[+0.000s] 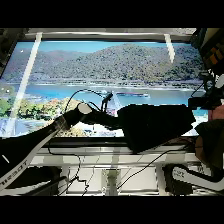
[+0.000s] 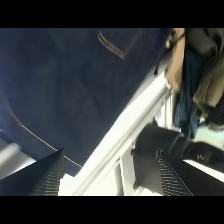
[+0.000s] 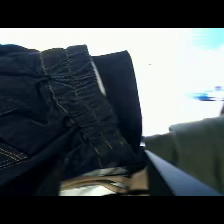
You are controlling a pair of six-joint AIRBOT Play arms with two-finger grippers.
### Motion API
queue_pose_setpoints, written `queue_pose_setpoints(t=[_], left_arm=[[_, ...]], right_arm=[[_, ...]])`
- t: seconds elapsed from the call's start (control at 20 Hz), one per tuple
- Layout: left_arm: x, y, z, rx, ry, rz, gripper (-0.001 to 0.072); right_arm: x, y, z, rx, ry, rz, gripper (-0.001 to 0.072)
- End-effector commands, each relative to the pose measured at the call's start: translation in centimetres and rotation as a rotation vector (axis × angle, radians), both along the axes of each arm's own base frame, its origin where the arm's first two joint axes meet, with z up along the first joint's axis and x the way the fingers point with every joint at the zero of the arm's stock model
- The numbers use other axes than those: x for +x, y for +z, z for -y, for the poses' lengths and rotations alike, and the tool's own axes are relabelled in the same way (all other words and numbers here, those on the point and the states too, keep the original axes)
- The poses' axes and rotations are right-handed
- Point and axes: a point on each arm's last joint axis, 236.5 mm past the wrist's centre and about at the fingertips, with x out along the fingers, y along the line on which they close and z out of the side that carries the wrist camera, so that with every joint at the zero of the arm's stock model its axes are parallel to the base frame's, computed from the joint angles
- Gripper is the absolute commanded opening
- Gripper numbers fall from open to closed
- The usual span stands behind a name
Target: Fold the clothes and pants, and hang the long-sleeved shirts on hangers.
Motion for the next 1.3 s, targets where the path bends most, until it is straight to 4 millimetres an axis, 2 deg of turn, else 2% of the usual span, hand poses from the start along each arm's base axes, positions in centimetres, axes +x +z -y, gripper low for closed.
queue_pose_setpoints(t=[0.0,0.1,0.2,0.35,0.55,0.7,0.8,0.95,1.05,1.15,1.25], left_arm=[[2.1,0.2,-1.6,-0.008,0.045,-0.004,0.0652],[3.2,0.2,-2.4,-0.008,0.074,-0.004,0.0652],[3.9,0.3,-2.8,-0.014,0.095,-0.007,0.0652],[4.2,0.6,-2.7,-0.031,0.113,-0.017,0.0652],[4.3,0.9,-2.6,-0.045,0.121,-0.026,0.0651],[4.3,1.0,-2.6,-0.047,0.123,-0.028,0.0651],[4.3,1.0,-2.6,-0.047,0.123,-0.028,0.0651],[4.3,1.0,-2.6,-0.047,0.123,-0.028,0.0651],[4.3,1.0,-2.6,-0.047,0.123,-0.028,0.0651],[4.3,1.0,-2.6,-0.047,0.123,-0.028,0.0651],[4.3,1.0,-2.6,-0.047,0.124,-0.028,0.0651]], right_arm=[[0.3,-3.2,-0.7,0.191,-0.009,-0.018,0.0515],[0.2,-4.6,0.7,0.210,-0.056,-0.031,0.0620],[0.1,-6.0,2.0,0.204,-0.083,-0.042,0.0627],[1.0,-7.5,2.7,0.187,-0.068,-0.029,0.0628],[1.8,-8.2,4.4,0.155,-0.067,-0.034,0.0628],[2.9,-8.9,4.2,0.204,-0.079,-0.024,0.0626],[3.3,-9.7,2.5,0.292,-0.057,-0.033,0.0614],[2.3,-10.9,0.8,0.374,-0.061,-0.100,0.0437],[2.7,-10.5,-1.3,0.469,-0.080,-0.089,0.0240],[4.0,-8.9,-4.6,0.625,-0.092,-0.040,0.0087],[5.2,-6.6,-8.4,0.799,-0.062,0.001,0.0052]])
